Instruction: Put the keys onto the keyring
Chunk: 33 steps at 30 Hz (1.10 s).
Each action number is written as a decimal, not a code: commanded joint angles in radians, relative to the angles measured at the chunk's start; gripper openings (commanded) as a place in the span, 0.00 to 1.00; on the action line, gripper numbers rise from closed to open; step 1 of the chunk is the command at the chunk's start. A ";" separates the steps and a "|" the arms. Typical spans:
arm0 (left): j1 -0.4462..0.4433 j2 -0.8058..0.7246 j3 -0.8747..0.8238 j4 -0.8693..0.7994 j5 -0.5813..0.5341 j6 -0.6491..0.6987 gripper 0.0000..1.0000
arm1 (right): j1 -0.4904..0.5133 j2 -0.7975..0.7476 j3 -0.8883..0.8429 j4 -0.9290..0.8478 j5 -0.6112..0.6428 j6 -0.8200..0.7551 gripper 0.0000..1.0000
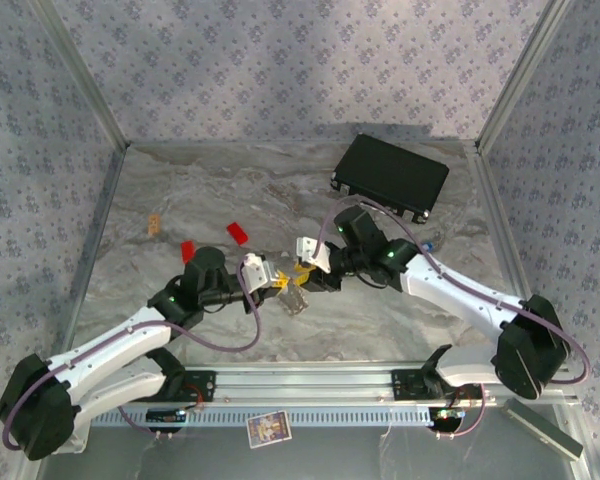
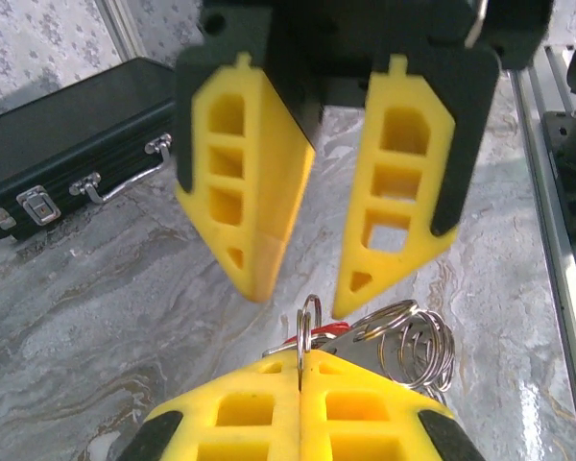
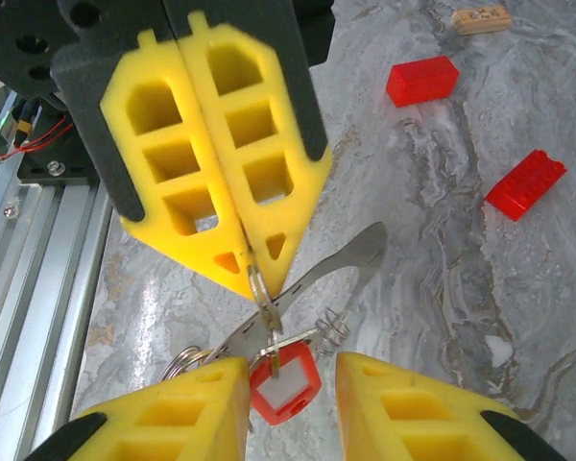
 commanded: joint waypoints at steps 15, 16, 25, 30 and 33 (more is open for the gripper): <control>-0.004 -0.020 -0.025 0.113 0.061 -0.030 0.00 | 0.002 0.016 -0.027 0.050 -0.024 0.072 0.05; -0.004 -0.021 -0.024 0.115 0.064 -0.030 0.00 | 0.004 0.029 -0.021 0.043 -0.026 0.071 0.05; -0.004 -0.017 -0.031 0.127 0.062 -0.025 0.00 | 0.009 0.007 -0.024 0.042 -0.012 0.066 0.18; -0.004 -0.015 -0.034 0.135 0.064 -0.033 0.00 | 0.007 -0.034 -0.046 0.072 -0.027 0.066 0.25; -0.004 -0.016 -0.034 0.136 0.064 -0.034 0.00 | 0.009 -0.038 -0.049 0.088 -0.049 0.070 0.25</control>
